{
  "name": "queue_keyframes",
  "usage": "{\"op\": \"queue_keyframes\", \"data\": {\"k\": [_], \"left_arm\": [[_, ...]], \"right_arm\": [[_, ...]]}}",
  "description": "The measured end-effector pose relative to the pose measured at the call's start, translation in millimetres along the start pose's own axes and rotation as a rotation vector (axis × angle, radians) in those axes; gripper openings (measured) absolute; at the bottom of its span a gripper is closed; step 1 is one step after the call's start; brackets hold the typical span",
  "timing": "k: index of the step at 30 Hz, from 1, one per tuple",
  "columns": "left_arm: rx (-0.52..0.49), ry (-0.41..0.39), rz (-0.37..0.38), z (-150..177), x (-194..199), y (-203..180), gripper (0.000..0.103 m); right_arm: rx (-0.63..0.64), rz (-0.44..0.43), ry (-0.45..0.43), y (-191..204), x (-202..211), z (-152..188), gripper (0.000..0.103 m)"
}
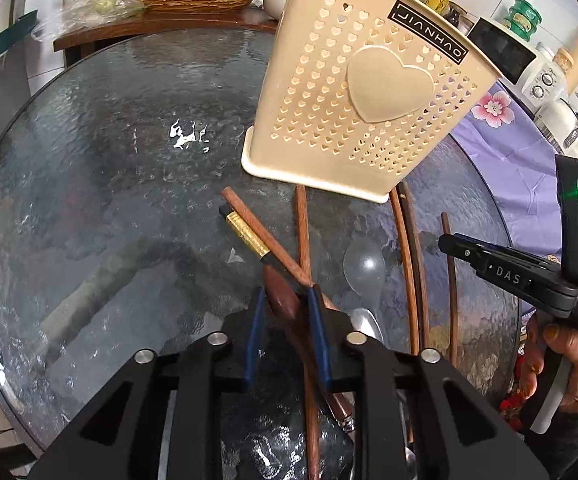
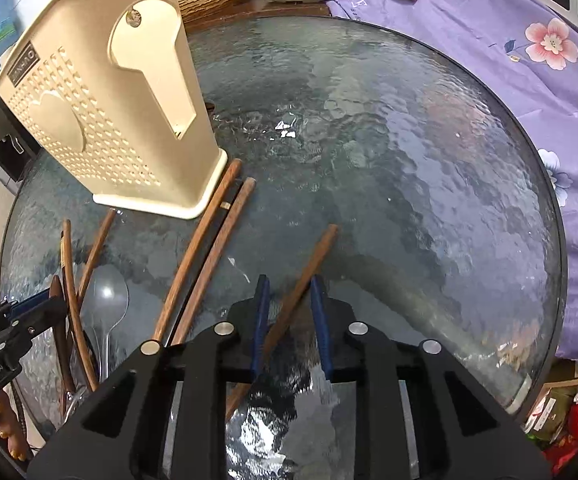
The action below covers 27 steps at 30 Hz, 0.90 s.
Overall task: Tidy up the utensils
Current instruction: 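Close the left gripper on the spoon handle while the right gripper grasps a brown chopstick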
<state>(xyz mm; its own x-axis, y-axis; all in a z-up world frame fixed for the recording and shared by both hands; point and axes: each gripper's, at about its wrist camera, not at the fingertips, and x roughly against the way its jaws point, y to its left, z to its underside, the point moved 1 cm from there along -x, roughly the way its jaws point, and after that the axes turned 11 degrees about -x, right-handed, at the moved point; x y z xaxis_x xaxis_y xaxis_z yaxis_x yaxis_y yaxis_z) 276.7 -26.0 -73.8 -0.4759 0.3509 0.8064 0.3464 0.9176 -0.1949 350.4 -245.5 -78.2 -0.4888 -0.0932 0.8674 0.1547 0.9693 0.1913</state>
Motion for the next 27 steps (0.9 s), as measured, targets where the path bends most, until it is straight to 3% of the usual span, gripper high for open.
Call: {"op": "queue_keyframes", "data": {"k": [13, 18, 27], "left_arm": [[0.012, -0.016, 0.010, -13, -6, -4, 0.017], [0.022, -0.039, 0.024, -21, -3, -1, 0.016], [0.001, -0.113, 0.025, -30, 17, -5, 0.015]], "right_arm": [[-0.034, -0.018, -0.009, -4, -15, -23, 0.009], [-0.082, -0.089, -0.001, -15, -18, -29, 0.008], [-0.071, -0.194, -0.125, -17, 15, -41, 0.008]]}}
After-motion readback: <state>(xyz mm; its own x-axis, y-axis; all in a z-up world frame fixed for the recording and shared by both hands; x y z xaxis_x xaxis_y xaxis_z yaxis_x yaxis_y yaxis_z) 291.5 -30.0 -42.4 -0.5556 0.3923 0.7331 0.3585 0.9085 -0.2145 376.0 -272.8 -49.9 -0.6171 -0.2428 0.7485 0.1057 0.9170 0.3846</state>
